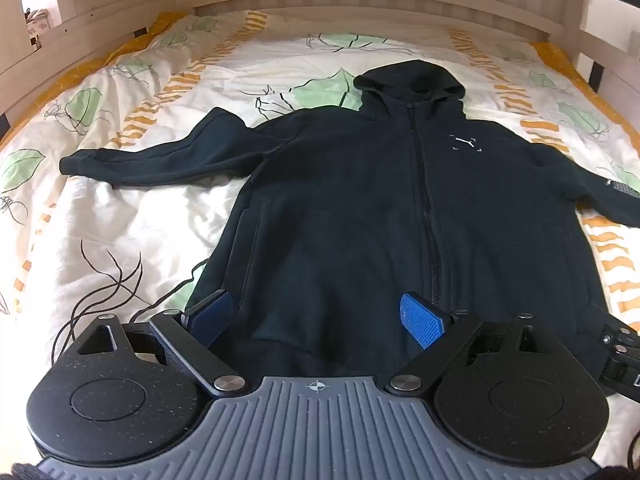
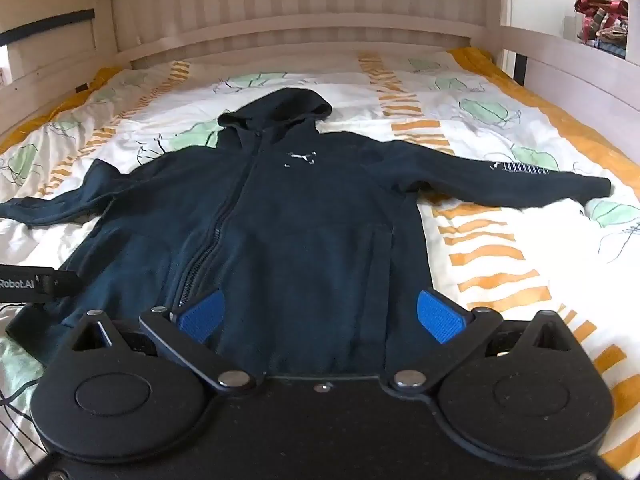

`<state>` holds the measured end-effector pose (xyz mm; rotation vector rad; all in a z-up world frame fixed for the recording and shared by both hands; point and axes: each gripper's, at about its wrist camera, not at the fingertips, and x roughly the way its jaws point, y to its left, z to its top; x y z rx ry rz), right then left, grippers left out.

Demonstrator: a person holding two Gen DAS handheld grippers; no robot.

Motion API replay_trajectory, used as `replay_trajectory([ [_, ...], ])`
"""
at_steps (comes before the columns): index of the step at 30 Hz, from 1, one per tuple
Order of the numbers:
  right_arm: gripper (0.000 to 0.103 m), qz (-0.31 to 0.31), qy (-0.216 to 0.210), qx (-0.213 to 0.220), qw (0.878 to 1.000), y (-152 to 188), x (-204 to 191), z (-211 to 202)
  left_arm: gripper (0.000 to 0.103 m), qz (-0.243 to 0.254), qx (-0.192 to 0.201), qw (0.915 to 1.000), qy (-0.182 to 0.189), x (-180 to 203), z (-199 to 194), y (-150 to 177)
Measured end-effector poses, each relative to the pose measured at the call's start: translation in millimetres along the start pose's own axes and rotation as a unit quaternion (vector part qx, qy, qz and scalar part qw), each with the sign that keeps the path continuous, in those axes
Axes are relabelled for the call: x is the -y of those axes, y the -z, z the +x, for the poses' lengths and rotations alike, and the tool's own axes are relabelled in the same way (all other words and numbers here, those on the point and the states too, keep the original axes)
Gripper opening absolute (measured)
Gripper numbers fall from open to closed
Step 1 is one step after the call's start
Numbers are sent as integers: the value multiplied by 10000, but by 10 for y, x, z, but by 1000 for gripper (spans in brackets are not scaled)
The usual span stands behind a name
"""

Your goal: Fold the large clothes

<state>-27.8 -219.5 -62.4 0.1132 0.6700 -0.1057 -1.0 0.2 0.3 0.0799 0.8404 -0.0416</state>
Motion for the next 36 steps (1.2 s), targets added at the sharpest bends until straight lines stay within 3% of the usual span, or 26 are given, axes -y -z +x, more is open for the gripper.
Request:
replay_trajectory([
  [15, 102, 114, 56, -179, 9998, 157, 69, 108, 92, 102, -86, 9999, -36, 10, 26, 7],
  [17, 102, 131, 89, -300, 9994, 31, 27, 116, 92, 110, -90, 9999, -39, 13, 36, 10],
  [36, 102, 264, 88, -634, 9976, 51, 36, 205, 92, 228, -147, 9996, -56, 63, 69, 62],
])
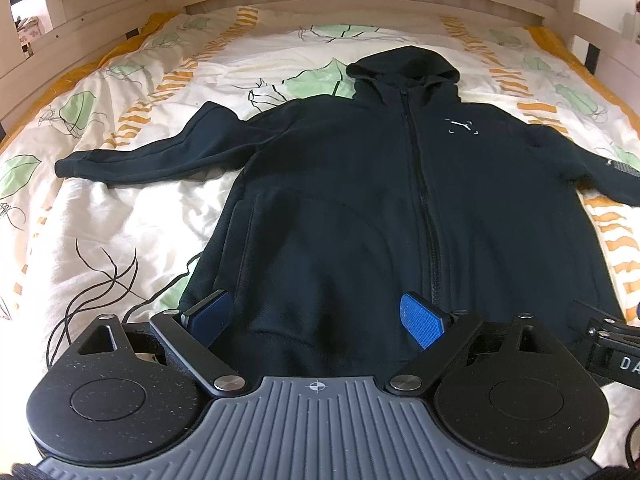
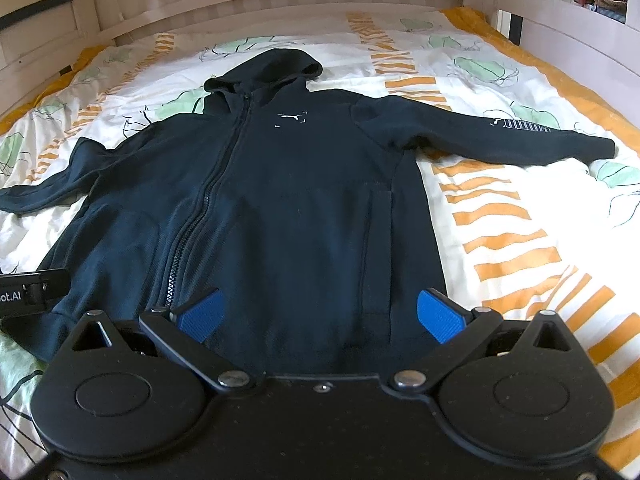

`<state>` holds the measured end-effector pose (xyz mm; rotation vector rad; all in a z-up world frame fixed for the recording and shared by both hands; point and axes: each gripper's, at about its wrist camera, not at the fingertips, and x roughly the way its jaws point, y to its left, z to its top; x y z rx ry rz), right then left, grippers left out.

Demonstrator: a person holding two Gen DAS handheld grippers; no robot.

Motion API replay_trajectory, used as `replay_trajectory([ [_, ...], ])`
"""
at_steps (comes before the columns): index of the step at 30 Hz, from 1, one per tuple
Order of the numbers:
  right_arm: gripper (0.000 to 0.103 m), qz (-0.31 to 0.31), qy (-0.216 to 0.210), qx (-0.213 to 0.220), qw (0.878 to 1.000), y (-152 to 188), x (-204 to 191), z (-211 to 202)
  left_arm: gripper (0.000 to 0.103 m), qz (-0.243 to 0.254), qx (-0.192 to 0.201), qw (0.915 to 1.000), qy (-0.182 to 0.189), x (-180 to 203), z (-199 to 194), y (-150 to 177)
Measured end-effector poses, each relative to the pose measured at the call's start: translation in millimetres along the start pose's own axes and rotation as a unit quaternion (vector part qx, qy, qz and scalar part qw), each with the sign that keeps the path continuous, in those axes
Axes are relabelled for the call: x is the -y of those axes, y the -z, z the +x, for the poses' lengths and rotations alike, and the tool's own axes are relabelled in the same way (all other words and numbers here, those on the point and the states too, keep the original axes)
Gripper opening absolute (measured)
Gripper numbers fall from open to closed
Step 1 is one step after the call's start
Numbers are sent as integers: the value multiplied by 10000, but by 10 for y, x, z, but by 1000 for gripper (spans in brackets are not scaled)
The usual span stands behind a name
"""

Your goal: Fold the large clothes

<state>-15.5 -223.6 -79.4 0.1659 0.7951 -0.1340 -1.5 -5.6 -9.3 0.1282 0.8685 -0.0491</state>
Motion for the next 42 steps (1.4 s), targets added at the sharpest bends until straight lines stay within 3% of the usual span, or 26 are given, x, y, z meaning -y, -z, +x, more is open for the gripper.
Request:
replay_trajectory([
  [42, 102, -21, -76, -278, 9996, -73, -22, 196, 92, -49, -306, 9995, 45, 42, 194, -72],
])
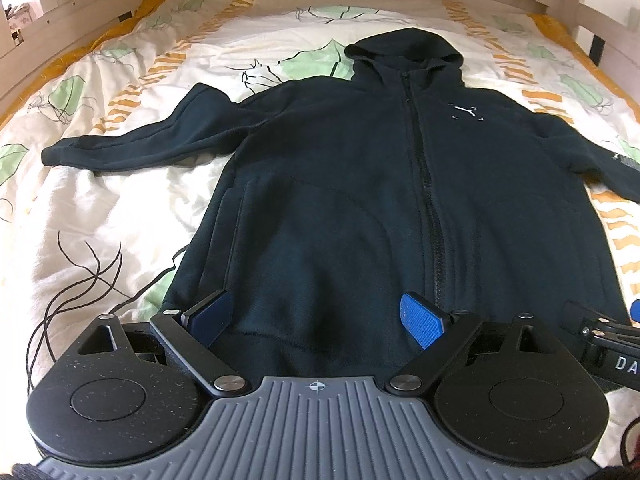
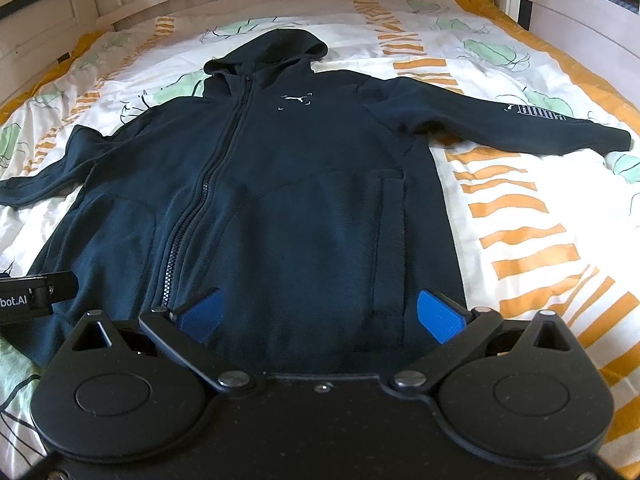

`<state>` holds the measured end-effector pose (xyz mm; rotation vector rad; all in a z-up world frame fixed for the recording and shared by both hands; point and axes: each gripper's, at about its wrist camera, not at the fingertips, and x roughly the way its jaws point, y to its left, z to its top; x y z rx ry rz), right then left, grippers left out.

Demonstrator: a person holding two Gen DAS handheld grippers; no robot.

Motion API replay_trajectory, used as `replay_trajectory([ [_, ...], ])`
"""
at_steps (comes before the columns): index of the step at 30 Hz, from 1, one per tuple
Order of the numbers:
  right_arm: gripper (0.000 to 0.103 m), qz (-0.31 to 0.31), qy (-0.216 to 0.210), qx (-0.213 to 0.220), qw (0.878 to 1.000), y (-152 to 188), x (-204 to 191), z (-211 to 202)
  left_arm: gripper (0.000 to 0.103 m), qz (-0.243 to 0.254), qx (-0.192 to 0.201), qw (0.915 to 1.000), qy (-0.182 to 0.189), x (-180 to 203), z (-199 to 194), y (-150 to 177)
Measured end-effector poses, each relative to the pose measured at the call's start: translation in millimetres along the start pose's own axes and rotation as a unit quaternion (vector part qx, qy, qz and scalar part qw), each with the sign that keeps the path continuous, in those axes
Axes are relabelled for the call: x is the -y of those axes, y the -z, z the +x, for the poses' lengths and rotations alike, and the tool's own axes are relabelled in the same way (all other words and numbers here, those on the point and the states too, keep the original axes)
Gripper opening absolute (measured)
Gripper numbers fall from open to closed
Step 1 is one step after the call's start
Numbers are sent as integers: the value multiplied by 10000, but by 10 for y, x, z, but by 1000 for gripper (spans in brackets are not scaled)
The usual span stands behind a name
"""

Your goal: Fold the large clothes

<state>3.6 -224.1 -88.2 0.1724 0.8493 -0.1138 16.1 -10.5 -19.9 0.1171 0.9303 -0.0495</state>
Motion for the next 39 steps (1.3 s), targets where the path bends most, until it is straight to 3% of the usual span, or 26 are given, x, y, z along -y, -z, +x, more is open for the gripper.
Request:
replay_trajectory([
  [7, 102, -33, -40, 71, 10000, -40, -19, 51, 91, -80, 18, 9999, 134, -45, 76, -80],
  [16, 102, -184, -131, 865, 9960, -381, -158, 61, 91, -106, 440, 9986, 257, -271, 207, -421],
  [21, 102, -138, -482, 806, 9955, -669, -284, 261, 92, -206, 752, 9962, 385, -554, 375, -665],
  [25, 102, -135, -662, 710, 9952, -837, -402, 439, 92, -501, 736, 9942, 603, -865, 576, -841],
  [32, 102, -479, -850, 591, 9935, -1020, -675, 749, 92, -993, 561, 9934, 156, -1533, 975, -1090],
  [39, 102, -642, -1025, 410, 9918, -1102, -954, 1051, 92, -1671, 382, 9850, -186, -2262, 1343, -1180],
])
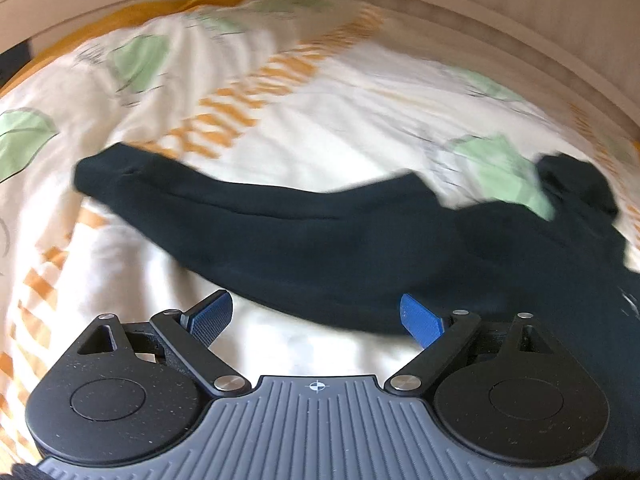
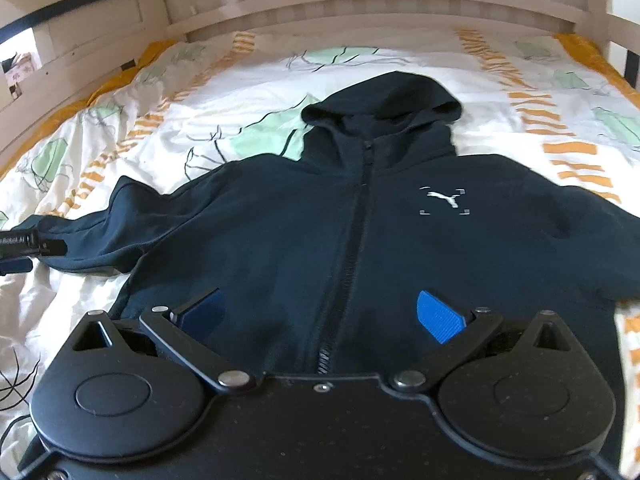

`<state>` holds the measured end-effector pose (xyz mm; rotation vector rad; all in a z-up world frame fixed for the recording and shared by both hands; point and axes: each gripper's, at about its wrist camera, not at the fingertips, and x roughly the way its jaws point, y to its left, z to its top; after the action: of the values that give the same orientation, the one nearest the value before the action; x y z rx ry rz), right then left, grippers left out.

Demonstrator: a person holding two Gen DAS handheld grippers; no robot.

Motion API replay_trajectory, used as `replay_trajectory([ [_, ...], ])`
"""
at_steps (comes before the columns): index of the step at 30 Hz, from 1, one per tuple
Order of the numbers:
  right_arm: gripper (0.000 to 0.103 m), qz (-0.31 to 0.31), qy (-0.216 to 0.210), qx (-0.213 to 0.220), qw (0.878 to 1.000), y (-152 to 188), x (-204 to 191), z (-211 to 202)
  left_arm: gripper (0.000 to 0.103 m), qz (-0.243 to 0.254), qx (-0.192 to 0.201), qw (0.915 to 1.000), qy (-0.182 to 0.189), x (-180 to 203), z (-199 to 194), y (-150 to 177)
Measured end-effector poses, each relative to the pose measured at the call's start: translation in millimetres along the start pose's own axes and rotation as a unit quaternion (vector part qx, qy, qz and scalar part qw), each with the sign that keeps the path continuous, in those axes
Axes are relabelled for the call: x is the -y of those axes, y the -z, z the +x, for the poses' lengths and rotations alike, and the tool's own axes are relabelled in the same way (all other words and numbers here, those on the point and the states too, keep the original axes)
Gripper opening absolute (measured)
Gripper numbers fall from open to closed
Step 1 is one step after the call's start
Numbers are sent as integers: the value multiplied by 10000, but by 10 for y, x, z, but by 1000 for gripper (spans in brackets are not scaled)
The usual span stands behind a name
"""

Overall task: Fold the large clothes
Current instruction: 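Grasp the sleeve cuff nearest the left tool with the left gripper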

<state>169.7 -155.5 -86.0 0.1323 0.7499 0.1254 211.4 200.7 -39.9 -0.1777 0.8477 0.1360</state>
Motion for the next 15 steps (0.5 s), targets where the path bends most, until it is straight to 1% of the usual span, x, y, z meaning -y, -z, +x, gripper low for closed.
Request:
replay_trajectory([
  [4, 102, -86, -58, -48, 9999, 1, -105, 106, 92, -474, -33, 9985, -264, -395, 202, -144],
  [8, 102, -136, -102, -125, 9998, -12, -164, 239, 92, -818, -60, 9954, -490, -715, 446, -285],
  [10, 102, -142, -108, -153, 9997, -29, -190, 300, 91, -1022, -20, 9936, -486, -864, 556, -352],
  [14, 102, -187, -150, -157, 9996, -47, -240, 382, 91, -1304, 153, 9908, -315, -1046, 710, -494],
  [15, 102, -206, -154, -154, 9995, -55, -257, 402, 87, -1346, 200, 9902, -302, -1064, 731, -520],
])
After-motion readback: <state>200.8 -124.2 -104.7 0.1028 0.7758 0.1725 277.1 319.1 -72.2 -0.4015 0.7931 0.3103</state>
